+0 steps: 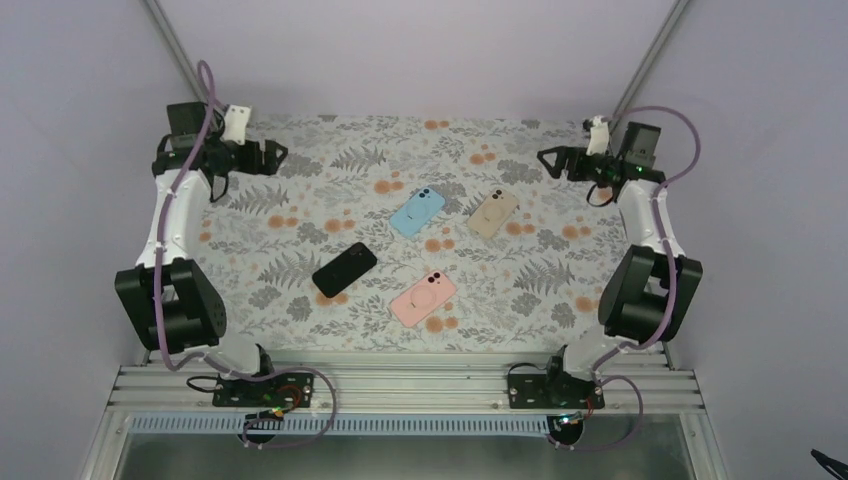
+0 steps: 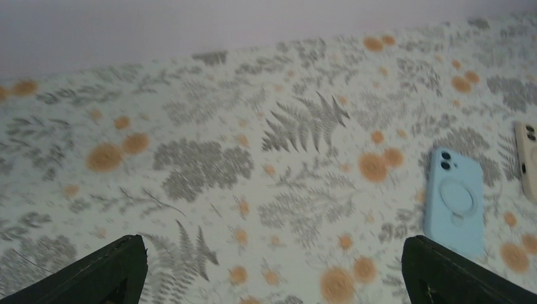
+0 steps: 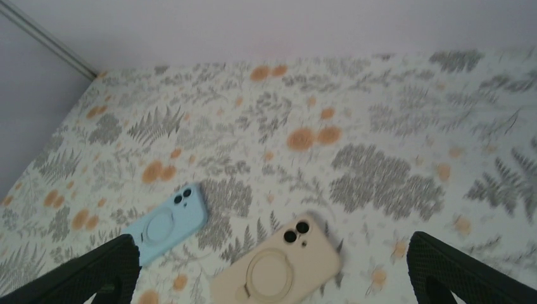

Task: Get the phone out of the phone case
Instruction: Pick up the phone at the center of the board.

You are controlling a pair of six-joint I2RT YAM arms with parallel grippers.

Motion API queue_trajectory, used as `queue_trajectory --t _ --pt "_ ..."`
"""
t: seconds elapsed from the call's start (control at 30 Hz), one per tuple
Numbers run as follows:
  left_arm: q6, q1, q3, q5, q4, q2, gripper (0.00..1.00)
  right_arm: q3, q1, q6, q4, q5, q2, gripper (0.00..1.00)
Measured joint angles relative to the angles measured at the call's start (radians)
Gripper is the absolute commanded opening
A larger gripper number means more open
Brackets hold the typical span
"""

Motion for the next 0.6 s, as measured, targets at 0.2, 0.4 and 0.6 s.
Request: queue_trajectory --t 0.2,0.4,0.6 --pt "0.052 -0.083 -0.176 -0.04 -0.012 -0.132 1.0 -0.253 0.04 0.039 0.093 0.055 -0.185 0.99" --pt "0.158 -0.182 -0.269 -0.059 -0.075 -0.225 1.0 -0.41 0.064 0.058 0.178 0.076 -0.38 0.99" --pt "0.253 -0.307 -0.356 -0.111 -0.146 -0.248 1.0 -0.421 0.072 0.075 0.226 0.062 -0.415 0.99"
